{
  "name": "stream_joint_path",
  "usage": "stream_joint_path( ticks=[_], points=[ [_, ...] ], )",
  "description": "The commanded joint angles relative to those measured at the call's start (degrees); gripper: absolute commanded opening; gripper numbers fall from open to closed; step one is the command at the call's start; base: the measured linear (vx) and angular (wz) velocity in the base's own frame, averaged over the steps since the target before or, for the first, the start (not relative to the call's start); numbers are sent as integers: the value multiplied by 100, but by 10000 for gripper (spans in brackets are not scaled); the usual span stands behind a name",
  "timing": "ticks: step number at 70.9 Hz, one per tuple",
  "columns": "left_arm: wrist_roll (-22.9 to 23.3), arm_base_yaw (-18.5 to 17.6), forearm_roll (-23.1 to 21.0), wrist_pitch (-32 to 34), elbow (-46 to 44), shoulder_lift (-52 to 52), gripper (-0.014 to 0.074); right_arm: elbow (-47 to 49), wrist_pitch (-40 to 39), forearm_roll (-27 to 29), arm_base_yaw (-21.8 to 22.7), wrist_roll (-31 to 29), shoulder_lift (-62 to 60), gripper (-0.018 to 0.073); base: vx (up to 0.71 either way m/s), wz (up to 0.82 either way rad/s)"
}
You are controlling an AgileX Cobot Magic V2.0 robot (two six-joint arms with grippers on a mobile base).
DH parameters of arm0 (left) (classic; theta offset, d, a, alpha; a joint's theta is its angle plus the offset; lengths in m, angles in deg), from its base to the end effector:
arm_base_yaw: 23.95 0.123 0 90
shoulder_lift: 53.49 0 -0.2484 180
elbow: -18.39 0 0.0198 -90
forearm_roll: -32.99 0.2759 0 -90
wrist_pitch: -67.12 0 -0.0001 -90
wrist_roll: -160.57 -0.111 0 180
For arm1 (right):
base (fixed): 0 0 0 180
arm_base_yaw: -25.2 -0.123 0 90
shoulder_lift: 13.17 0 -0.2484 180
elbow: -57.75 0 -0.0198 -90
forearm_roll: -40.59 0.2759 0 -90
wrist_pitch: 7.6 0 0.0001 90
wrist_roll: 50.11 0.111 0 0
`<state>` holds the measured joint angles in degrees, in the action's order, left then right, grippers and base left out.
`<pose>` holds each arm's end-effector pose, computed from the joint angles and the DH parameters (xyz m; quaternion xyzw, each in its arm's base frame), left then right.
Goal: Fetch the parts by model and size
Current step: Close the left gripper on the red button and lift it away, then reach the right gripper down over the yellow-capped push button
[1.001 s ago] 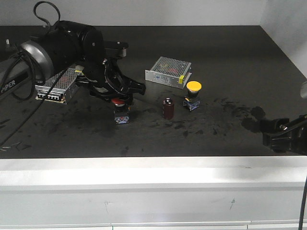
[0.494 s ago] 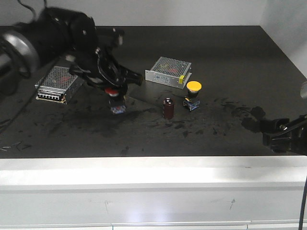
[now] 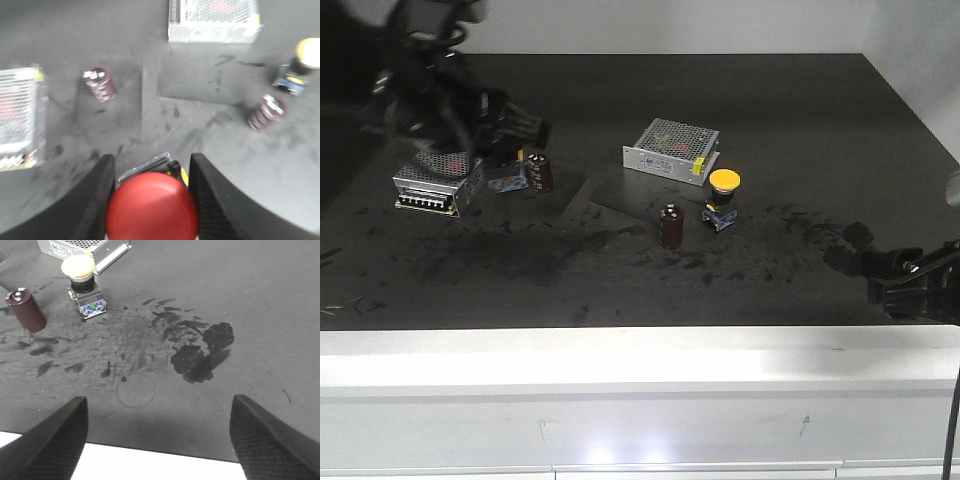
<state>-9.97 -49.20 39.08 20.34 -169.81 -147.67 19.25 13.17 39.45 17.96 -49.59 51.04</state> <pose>0.3413 -0.1515 0.3349 0.1433 0.9038 -0.0716 0.3968 0.2560 0.0317 0.2440 -0.0581 0.8789 0.0245 0.4729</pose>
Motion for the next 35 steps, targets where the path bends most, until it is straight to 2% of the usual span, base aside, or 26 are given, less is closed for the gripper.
stream_joint_path(
  ticks=[1,15,35],
  points=[
    [7,-42,62,891,619,966,-7,206,-356,-32,2,-14,-54,560,0,0],
    [-14,-42,217,1486,1993,2438,-7,206,-356,-32,2,-14,-54,560,0,0],
    [-14,-42,320,1608,3505,4365,-7,206,-357,-26,2,-14,-54,560,0,0]
  ],
)
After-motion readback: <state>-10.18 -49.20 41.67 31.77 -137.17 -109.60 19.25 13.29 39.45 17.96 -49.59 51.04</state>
